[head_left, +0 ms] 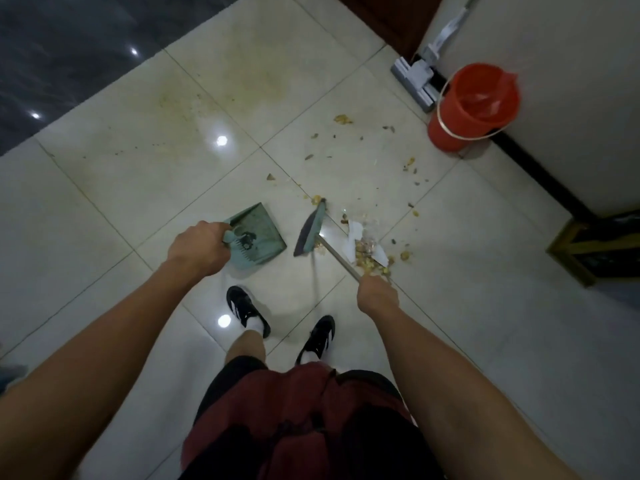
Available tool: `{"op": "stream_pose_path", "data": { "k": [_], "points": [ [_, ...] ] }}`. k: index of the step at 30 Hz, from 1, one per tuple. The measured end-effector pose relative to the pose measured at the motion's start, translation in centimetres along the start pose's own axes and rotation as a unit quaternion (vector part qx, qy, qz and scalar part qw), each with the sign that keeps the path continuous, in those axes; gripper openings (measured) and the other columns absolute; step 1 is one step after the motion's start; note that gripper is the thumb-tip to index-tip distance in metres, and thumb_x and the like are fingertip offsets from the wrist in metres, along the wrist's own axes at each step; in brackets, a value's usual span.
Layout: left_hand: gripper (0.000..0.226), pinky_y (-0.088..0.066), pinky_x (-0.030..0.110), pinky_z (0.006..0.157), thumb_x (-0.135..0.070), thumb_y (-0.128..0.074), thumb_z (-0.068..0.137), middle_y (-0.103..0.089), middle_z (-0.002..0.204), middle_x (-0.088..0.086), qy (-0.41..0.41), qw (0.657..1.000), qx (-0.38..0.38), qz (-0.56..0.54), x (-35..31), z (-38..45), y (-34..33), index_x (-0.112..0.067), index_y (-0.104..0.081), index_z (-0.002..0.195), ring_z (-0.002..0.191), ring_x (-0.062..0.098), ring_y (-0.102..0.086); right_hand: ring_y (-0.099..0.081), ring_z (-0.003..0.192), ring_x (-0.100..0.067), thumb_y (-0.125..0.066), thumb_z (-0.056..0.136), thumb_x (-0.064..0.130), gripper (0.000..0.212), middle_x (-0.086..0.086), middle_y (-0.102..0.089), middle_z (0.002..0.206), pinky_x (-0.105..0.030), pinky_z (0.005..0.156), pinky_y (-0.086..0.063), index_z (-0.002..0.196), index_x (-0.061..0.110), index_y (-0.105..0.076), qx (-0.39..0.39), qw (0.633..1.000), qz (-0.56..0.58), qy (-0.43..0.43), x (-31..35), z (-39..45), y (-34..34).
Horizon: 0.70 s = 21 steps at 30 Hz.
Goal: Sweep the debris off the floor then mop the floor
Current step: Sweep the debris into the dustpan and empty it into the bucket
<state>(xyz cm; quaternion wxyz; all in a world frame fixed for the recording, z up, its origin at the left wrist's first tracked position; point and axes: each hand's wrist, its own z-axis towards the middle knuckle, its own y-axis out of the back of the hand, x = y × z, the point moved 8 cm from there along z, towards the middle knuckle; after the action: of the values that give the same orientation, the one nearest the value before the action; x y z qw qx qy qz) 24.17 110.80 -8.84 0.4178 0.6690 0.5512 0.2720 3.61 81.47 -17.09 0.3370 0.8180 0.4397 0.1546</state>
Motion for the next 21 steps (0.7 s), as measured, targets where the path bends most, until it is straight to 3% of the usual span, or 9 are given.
{"op": "stream_pose_path", "data": {
  "k": [6, 10, 14, 21],
  "points": [
    [0.023, -0.049, 0.035, 0.067, -0.022, -0.057, 0.091, -0.068, 0.099, 0.009, -0.057, 0.998, 0.008, 0.002, -6.7, -0.6, -1.0, -0.027, -0.068, 0.111, 0.084, 0.032, -0.063, -0.062, 0.109, -0.026, -0.043, 0.097, 0.010, 0.031, -0.009, -0.060, 0.122, -0.035, 0.086, -0.050, 0.125, 0.012, -0.057, -0.009, 1.000, 0.001, -0.029, -6.1, -1.4, -0.1],
    [0.020, -0.054, 0.037, 0.068, -0.022, -0.059, 0.090, -0.067, 0.095, 0.007, -0.079, 0.997, 0.013, 0.002, -9.1, -0.4, -0.9, -0.029, -0.069, 0.106, 0.081, 0.031, -0.063, -0.064, 0.104, -0.024, -0.045, 0.097, 0.008, 0.030, -0.007, -0.063, 0.118, -0.032, 0.077, -0.047, 0.122, 0.013, -0.060, -0.018, 0.999, 0.000, -0.042, -7.7, -2.1, 0.3],
    [0.017, -0.056, 0.039, 0.070, -0.023, -0.061, 0.090, -0.067, 0.094, 0.007, -0.085, 0.996, 0.016, 0.000, -9.5, 0.1, -0.7, -0.028, -0.069, 0.104, 0.081, 0.031, -0.064, -0.065, 0.098, -0.024, -0.046, 0.098, 0.009, 0.026, -0.009, -0.065, 0.112, -0.030, 0.071, -0.046, 0.119, 0.010, -0.062, -0.030, 0.998, 0.023, -0.048, -7.1, -2.6, 0.5],
    [0.021, -0.053, 0.037, 0.070, -0.022, -0.059, 0.092, -0.065, 0.094, 0.005, -0.072, 0.997, 0.021, -0.015, -5.7, 1.5, 1.0, -0.028, -0.068, 0.110, 0.081, 0.029, -0.061, -0.064, 0.105, -0.028, -0.048, 0.097, 0.008, 0.027, -0.013, -0.064, 0.119, -0.033, 0.080, -0.049, 0.121, 0.006, -0.060, -0.060, 0.996, 0.053, -0.028, -1.4, -1.5, 4.1]
  ]
}}
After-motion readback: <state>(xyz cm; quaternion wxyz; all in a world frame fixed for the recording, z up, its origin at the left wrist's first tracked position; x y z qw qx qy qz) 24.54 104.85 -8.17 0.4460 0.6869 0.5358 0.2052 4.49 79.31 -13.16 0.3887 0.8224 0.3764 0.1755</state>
